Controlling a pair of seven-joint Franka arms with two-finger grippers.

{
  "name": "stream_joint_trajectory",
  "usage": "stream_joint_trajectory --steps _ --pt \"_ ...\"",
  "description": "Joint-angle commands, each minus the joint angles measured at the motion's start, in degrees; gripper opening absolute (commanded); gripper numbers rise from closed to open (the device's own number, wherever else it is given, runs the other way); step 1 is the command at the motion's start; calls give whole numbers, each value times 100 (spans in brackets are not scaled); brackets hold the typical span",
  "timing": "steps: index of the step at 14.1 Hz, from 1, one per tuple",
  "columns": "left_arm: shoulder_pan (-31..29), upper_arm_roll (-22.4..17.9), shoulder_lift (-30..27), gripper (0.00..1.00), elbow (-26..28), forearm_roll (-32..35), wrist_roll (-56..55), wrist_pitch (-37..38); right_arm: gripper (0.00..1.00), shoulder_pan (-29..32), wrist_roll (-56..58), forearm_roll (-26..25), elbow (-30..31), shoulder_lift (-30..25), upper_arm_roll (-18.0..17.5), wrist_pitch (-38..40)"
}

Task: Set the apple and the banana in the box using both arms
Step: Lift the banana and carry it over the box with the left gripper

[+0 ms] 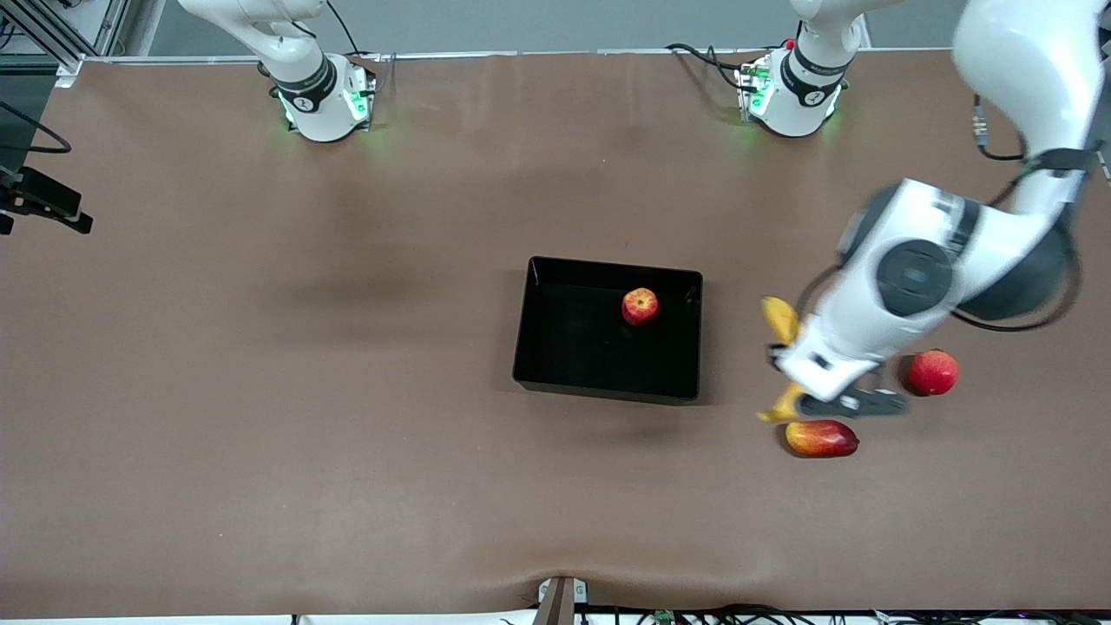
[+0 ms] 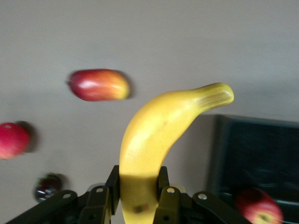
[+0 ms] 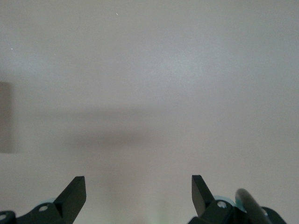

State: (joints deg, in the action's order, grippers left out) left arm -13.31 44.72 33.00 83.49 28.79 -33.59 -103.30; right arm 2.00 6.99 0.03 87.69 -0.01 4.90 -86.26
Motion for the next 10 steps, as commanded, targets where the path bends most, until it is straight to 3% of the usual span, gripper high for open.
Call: stream_joint_trajectory --steps 1,6,10 --pt "713 2 118 0 1 -40 -917 73 100 90 -92 41 -94 10 -59 92" --pt "2110 -112 602 0 -482 21 -2027 -6 100 90 -92 41 -94 10 -59 92" --pt "3007 -735 690 0 -509 4 -2441 -690 100 98 -92 41 -94 10 -59 92"
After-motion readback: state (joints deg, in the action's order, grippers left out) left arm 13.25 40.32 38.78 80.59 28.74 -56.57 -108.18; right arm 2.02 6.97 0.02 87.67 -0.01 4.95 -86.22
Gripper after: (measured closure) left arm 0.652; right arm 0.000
